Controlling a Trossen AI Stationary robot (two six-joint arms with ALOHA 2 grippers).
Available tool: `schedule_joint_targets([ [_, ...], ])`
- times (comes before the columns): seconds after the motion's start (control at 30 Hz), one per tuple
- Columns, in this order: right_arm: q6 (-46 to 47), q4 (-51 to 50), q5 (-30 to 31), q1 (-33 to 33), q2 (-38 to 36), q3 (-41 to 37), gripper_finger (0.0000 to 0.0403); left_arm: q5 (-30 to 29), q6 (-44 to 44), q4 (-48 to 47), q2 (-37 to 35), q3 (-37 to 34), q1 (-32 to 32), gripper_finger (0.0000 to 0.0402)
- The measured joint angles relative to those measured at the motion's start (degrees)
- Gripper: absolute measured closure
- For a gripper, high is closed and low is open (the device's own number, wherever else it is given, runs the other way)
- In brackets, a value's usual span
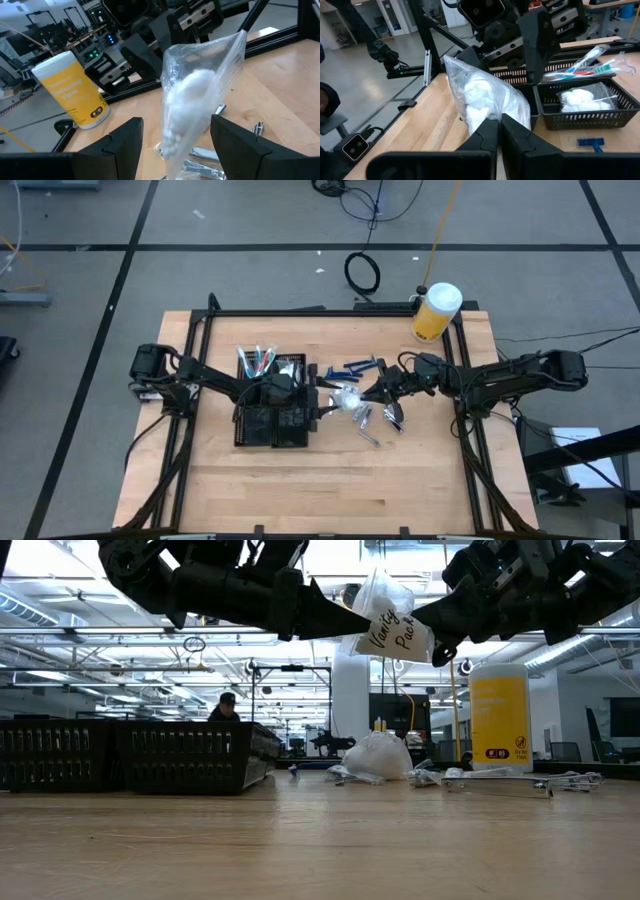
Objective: Pick & Place Travel size toiletries
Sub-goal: Put the cotton pack into the top right black bin
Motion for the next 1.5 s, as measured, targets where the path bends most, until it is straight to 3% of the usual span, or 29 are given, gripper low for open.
schedule_joint_targets([
  [0.13, 0.00, -0.05, 0.00, 0.00, 0.00, 0.00, 0.0403, 0.00, 0.00, -0.02, 0.00, 0.00, 0.00, 0.0216],
  [0.43, -0.06, -0.77, 0.02, 0.00, 0.00, 0.00, 0.0403, 0.41, 0.06, 0.11, 0.00, -0.02, -0.02, 0.0389],
  [0.57, -0.46, -1.20, 0.00, 0.00, 0.00, 0.00, 0.0396, 0.66, 0.08, 1.07, 0.00, -0.02, -0.28, 0.0392],
  [0.73, 0.20, -4.20, 0.00, -0.04, 0.00, 0.00, 0.0353, 0.21, 0.47, -2.16, -2.78, -0.07, -1.14, 0.0397],
  [1.07, -1.93, -4.64, -0.07, -0.04, 0.00, -0.04, 0.0237, -9.98, -10.64, -25.78, -17.04, -0.07, -1.96, 0.0401],
  [1.3, -1.55, -3.79, -0.38, 0.31, -0.02, -0.04, 0.0228, -5.68, -12.93, -27.15, -16.66, 0.00, -2.10, 0.0397],
  [1.4, -4.51, -10.04, -0.10, 1.70, -0.02, -0.04, 0.0227, -5.29, -13.74, -27.46, -14.63, -0.07, -2.06, 0.0400],
  [1.5, -5.13, -17.42, 4.42, 4.77, -0.04, -0.04, 0.0219, -5.82, -13.95, -27.51, -13.30, -0.07, -1.50, 0.0399],
])
